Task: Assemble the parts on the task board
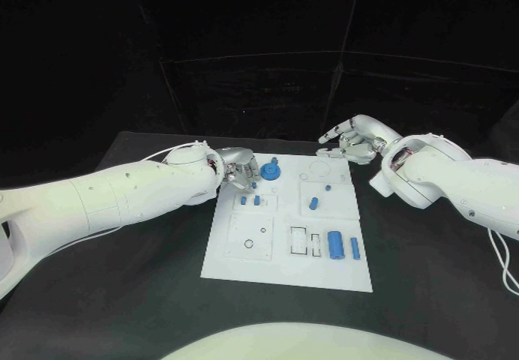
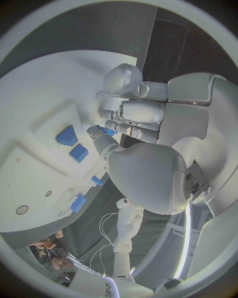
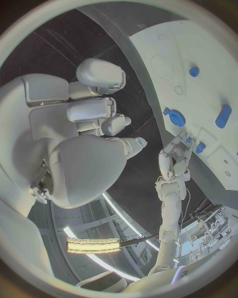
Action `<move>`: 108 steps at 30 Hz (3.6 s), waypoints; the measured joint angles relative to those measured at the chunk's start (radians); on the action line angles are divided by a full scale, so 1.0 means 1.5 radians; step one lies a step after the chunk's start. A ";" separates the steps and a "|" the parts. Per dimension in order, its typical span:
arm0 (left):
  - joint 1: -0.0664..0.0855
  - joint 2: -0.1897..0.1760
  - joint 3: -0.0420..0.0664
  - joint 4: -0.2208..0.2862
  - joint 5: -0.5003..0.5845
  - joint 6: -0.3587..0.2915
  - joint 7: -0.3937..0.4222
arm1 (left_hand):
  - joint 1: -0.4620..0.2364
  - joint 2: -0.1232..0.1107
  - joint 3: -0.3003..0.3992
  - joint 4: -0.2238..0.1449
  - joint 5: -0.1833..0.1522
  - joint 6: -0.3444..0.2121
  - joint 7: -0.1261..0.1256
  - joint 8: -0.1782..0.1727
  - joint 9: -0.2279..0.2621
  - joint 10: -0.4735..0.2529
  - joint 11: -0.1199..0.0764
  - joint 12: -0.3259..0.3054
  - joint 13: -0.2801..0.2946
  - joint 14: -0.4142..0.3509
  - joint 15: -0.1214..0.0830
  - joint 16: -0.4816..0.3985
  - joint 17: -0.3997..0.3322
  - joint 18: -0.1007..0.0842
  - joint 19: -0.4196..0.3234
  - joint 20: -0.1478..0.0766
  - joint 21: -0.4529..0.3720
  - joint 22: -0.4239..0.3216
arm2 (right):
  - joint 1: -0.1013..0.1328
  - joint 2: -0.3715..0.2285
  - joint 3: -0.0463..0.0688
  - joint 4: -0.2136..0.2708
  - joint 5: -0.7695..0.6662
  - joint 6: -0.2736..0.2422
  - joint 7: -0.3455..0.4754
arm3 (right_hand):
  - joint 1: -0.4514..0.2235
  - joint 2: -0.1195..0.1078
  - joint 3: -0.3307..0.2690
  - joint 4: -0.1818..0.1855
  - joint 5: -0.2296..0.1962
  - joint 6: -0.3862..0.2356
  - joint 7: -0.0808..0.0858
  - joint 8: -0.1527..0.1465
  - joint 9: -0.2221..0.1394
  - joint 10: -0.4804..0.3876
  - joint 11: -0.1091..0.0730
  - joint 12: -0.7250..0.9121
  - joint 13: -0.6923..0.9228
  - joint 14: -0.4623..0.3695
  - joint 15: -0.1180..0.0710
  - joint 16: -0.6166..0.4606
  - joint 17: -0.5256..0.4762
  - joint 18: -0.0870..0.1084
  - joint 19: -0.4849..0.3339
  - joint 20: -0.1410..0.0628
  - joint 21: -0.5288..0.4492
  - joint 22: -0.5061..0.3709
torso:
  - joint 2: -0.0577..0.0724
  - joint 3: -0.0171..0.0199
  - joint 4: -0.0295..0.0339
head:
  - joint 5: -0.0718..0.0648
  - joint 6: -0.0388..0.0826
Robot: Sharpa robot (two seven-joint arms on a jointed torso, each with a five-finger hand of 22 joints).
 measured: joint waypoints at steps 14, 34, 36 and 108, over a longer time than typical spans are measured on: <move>0.000 -0.050 0.001 0.021 0.016 -0.015 0.001 | -0.003 -0.010 -0.022 0.005 0.000 0.001 0.005 0.007 -0.004 -0.018 0.001 0.000 0.002 -0.002 0.002 0.000 -0.003 0.000 0.000 0.004 -0.013 -0.011 | -0.001 -0.003 0.000 -0.018 -0.005 0.020 -0.016 | 0.069 0.019 -0.010 0.010 0.002 0.020 -0.007 0.024 0.001 -0.124 -0.010 -0.309 -0.294 0.000 -0.005 -0.094 -0.074 0.011 -0.033 -0.008 -0.056 -0.086 | -0.001 -0.0001 -0.0003 | -0.004 0.003; 0.001 -0.103 0.003 0.066 0.613 -0.135 0.235 | -0.001 0.036 -0.007 0.031 0.000 0.060 0.017 0.036 -0.001 0.041 -0.007 0.039 0.015 -0.104 0.006 -0.146 -0.221 0.031 -0.122 0.010 -0.288 -0.222 | -0.053 0.000 -0.001 -0.019 -0.316 0.047 -0.082 | 0.157 -0.005 0.038 0.005 -0.052 0.094 -0.013 -0.001 -0.003 -0.133 0.000 -0.577 -0.560 0.000 -0.005 -0.139 -0.114 0.021 -0.036 -0.006 -0.075 -0.111 | 0.000 -0.0008 -0.0012 | -0.066 0.021; 0.001 -0.108 0.003 0.074 0.672 -0.137 0.258 | -0.001 0.036 -0.007 0.031 0.000 0.060 0.017 0.036 -0.002 0.041 -0.007 0.043 0.016 -0.112 0.007 -0.155 -0.235 0.031 -0.124 0.010 -0.297 -0.229 | -0.055 0.001 0.000 -0.019 -0.337 0.049 -0.088 | 0.161 -0.009 0.041 0.005 -0.052 0.090 -0.008 -0.008 -0.003 -0.135 0.002 -0.584 -0.571 0.000 -0.005 -0.139 -0.112 0.021 -0.034 -0.004 -0.075 -0.109 | 0.000 -0.0008 -0.0012 | -0.070 0.021; 0.000 -0.126 0.002 0.104 0.901 -0.141 0.342 | -0.010 0.034 -0.037 0.038 0.000 0.057 0.019 0.043 -0.005 0.038 0.000 0.062 0.024 -0.136 0.012 -0.176 -0.276 0.030 -0.131 0.012 -0.323 -0.249 | -0.085 -0.018 0.001 0.047 -0.430 0.000 -0.136 | 0.084 -0.067 0.405 -0.118 -0.079 0.173 -0.013 -0.041 0.000 -0.015 -0.004 -0.661 -0.711 0.000 -0.005 -0.120 -0.122 0.021 -0.003 -0.007 -0.020 -0.025 | -0.001 -0.0008 -0.0008 | -0.074 0.020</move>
